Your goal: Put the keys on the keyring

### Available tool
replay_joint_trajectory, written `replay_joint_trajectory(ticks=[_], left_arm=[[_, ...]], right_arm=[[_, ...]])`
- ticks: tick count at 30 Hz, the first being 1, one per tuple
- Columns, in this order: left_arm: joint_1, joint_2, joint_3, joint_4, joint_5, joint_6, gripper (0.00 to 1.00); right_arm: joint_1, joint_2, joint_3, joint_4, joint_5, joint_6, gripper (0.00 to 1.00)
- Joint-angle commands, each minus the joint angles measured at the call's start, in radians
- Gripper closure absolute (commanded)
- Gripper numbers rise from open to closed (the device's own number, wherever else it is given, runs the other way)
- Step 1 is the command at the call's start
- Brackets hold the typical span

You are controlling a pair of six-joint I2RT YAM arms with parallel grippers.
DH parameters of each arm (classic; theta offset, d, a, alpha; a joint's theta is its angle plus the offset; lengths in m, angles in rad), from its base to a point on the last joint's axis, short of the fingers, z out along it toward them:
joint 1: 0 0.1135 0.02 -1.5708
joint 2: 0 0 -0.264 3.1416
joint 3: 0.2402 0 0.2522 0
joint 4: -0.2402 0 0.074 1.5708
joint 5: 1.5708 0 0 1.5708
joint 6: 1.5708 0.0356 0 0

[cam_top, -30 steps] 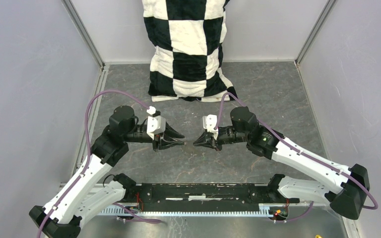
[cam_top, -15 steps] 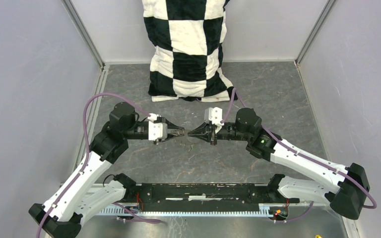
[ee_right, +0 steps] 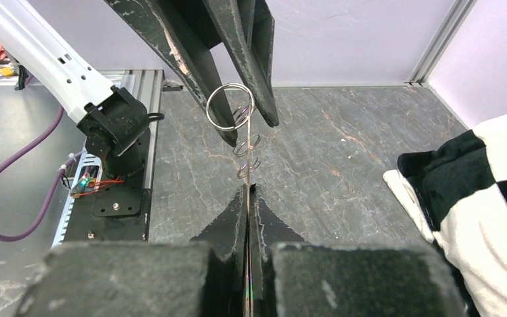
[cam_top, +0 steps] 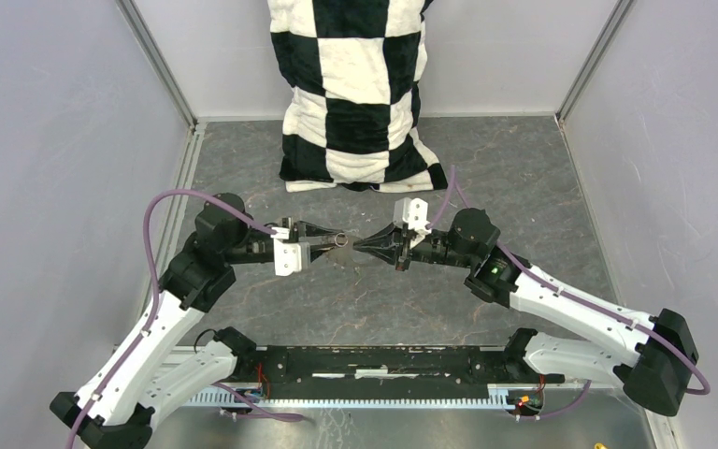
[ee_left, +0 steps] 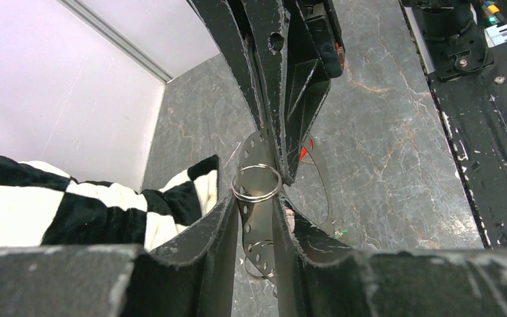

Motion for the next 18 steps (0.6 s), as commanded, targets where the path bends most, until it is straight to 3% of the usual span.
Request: replay_joint_trajectory(ticks=[1,5,13,18], left_arm=[[-0.001,-0.024,-0.011,0.006,-0.026,-0.057,0.68],[-0.002,-0.051,-0.025,0.015,-0.040,-0.047,0.69],[-0.001,-0.094,-0.066,0.015,-0.045,0.164,0.68],[-0.002,-0.128,-0.113,0.074,-0.048,0.276,0.60]], right_arm=[[0.002,-0.025,-0.002,0.077,0.017,0.007,1.00],[0.003,-0.021,0.001,0.066,0.010,0.001,1.00],[0.003,0.008,0.034,0.028,-0.052,0.004,1.00],[0.005,0.014,0.044,0.011,-0.076,0.004,0.99]])
